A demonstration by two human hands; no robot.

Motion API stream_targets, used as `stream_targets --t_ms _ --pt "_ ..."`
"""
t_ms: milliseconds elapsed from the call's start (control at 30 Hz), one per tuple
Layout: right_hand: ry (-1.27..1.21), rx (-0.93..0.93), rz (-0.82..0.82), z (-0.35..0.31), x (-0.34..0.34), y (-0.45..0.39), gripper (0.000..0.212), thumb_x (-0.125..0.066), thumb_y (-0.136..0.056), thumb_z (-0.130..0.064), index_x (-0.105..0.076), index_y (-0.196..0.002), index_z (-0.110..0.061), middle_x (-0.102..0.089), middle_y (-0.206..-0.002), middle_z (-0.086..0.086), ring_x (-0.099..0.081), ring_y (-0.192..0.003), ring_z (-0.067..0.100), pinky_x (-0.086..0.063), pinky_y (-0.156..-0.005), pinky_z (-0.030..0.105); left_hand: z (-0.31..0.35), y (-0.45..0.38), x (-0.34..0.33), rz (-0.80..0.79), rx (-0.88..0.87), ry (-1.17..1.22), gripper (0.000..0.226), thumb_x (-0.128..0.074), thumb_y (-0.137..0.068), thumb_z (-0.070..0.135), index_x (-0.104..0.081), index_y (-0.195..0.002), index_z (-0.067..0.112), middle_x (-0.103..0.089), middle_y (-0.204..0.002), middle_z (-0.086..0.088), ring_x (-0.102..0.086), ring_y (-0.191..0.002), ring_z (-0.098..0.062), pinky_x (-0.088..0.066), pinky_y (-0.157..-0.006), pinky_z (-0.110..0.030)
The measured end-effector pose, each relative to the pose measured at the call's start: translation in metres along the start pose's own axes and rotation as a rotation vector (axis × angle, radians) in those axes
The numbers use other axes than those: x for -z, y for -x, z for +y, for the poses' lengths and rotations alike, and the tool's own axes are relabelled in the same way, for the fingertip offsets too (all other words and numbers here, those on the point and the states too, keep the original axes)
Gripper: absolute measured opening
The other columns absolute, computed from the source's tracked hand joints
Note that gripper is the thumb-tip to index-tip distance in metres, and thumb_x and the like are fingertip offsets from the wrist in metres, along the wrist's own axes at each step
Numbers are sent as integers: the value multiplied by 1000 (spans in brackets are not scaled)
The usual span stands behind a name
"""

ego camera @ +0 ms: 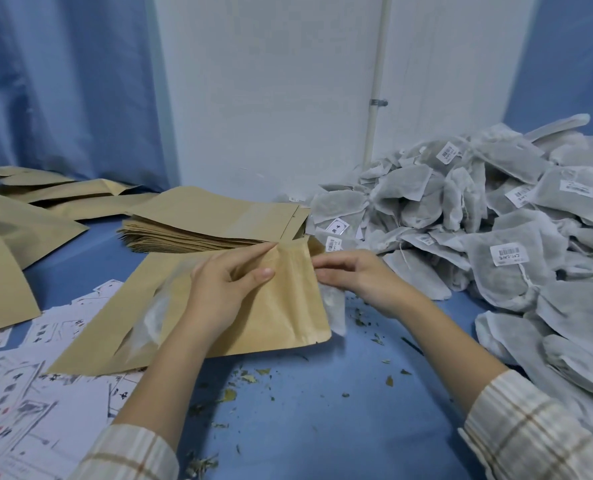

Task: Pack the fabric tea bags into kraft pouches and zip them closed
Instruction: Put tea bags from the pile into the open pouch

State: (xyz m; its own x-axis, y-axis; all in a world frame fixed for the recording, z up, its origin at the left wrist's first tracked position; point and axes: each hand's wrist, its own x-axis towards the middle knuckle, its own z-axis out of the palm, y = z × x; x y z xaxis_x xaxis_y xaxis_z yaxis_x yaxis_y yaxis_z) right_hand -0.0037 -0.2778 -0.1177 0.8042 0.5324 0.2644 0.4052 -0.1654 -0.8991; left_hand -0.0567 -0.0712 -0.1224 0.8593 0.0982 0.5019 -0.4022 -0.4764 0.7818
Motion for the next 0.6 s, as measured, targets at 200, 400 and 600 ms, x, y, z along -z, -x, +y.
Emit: stream_targets --t_ms 200,400,600 --pt "91 -127 341 6 -34 -33 36 -41 -95 -4 -43 -67 -28 -49 -64 -17 -51 -66 4 -42 -59 13 11 0 -12 -36 -49 110 37 -72 -79 19 -64 -99 50 -67 -103 26 -55 -110 -5 -38 -105 -37" --pt "163 -387 -53 4 -32 -28 27 -36 -99 -8 -42 -73 -10 -40 -72 -4 -37 -64 3 -38 -55 7 9 4 -26 10 -43 -30 41 -68 -83 24 -53 -95 61 -59 -97 35 -51 -105 1 -31 -106 -46" --pt "811 -213 413 32 37 5 24 -52 -89 -23 -65 -110 -23 -65 -104 -6 -55 -97 11 -44 -81 17 5 4 -26 57 -46 -83 41 -68 -83 25 -52 -96 60 -57 -98 35 -52 -107 -4 -30 -106 -48"
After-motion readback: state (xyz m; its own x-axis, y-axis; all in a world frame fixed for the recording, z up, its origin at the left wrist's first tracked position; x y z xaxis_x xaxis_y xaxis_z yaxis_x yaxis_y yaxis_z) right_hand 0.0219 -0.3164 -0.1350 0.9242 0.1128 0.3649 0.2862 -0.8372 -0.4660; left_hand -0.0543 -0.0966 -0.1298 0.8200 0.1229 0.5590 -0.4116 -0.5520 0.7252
